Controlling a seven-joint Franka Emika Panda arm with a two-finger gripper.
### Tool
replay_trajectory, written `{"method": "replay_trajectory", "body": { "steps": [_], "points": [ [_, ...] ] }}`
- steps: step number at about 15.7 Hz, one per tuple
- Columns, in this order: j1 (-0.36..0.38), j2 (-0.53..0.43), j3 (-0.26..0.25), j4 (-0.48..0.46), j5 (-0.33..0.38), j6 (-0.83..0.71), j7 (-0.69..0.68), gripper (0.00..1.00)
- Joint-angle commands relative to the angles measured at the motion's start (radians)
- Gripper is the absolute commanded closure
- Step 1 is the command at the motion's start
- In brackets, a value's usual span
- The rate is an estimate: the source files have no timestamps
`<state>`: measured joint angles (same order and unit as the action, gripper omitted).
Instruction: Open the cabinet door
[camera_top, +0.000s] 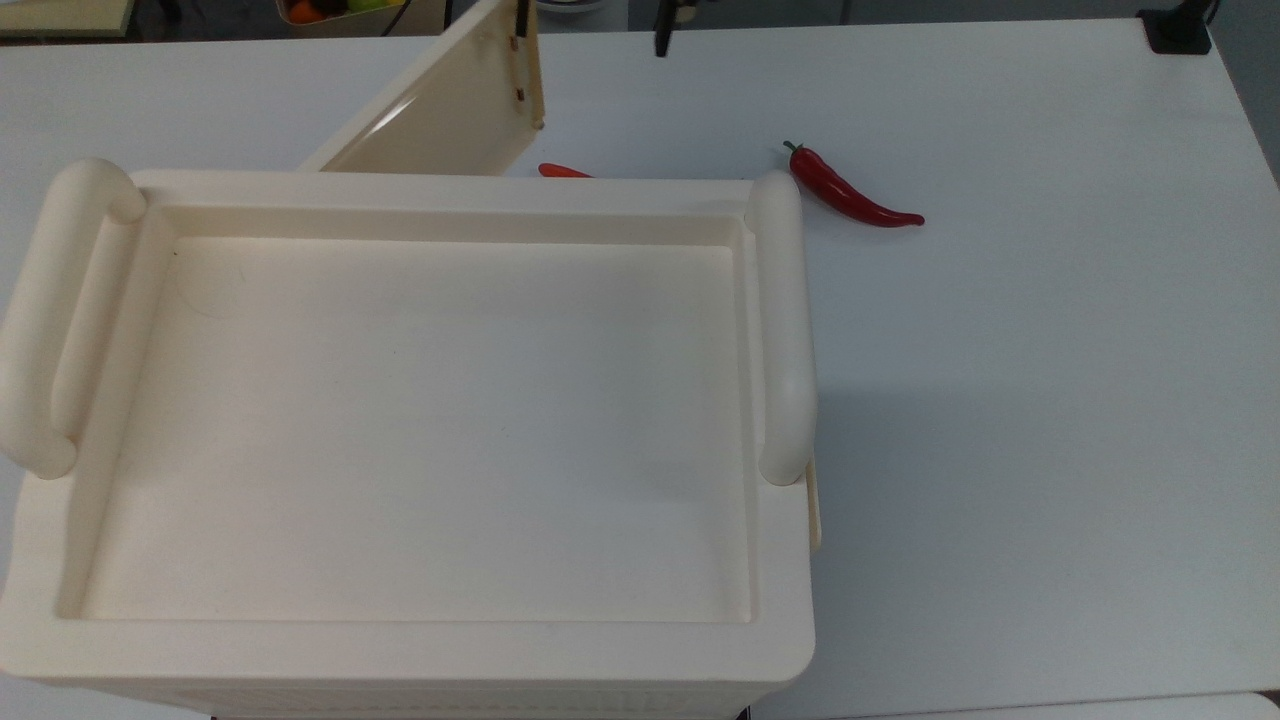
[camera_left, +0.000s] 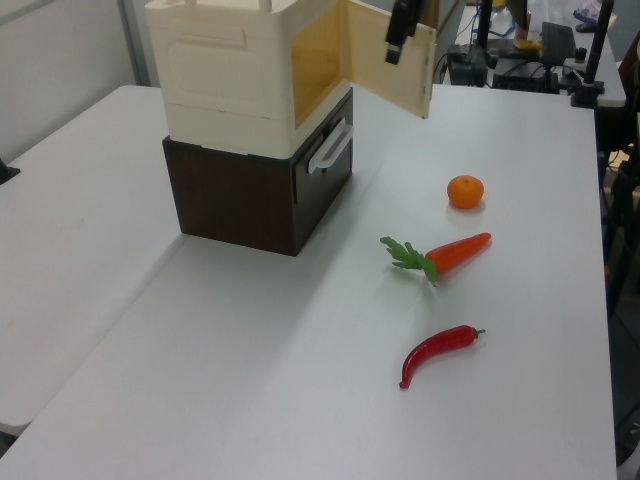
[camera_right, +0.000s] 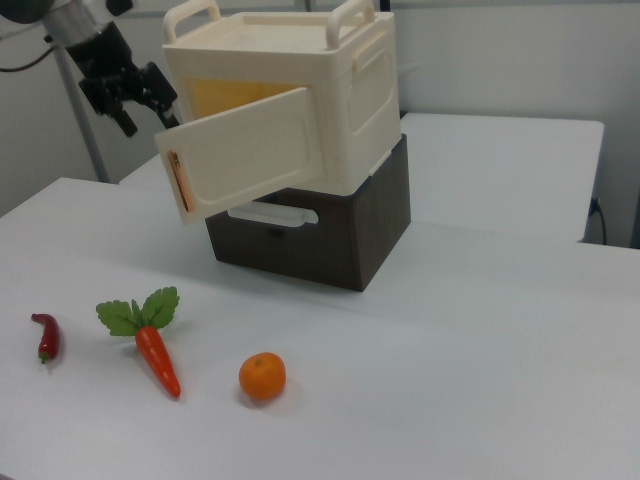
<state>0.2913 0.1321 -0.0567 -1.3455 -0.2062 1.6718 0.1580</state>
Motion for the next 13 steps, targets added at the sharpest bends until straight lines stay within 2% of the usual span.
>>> {"method": "replay_trajectory", "body": {
  "steps": [1,4,8,13],
  "points": [
    [-0.032,-0.016,-0.005,-0.04,0.043,-0.07,-0.057,0.0],
    [-0.072,-0.04,-0.005,-0.093,0.131,-0.069,-0.058,0.0],
    [-0.098,-0.045,-0.005,-0.132,0.18,-0.069,-0.057,0.0],
    [-0.138,-0.075,-0.005,-0.211,0.185,-0.058,-0.048,0.0]
  ]
}}
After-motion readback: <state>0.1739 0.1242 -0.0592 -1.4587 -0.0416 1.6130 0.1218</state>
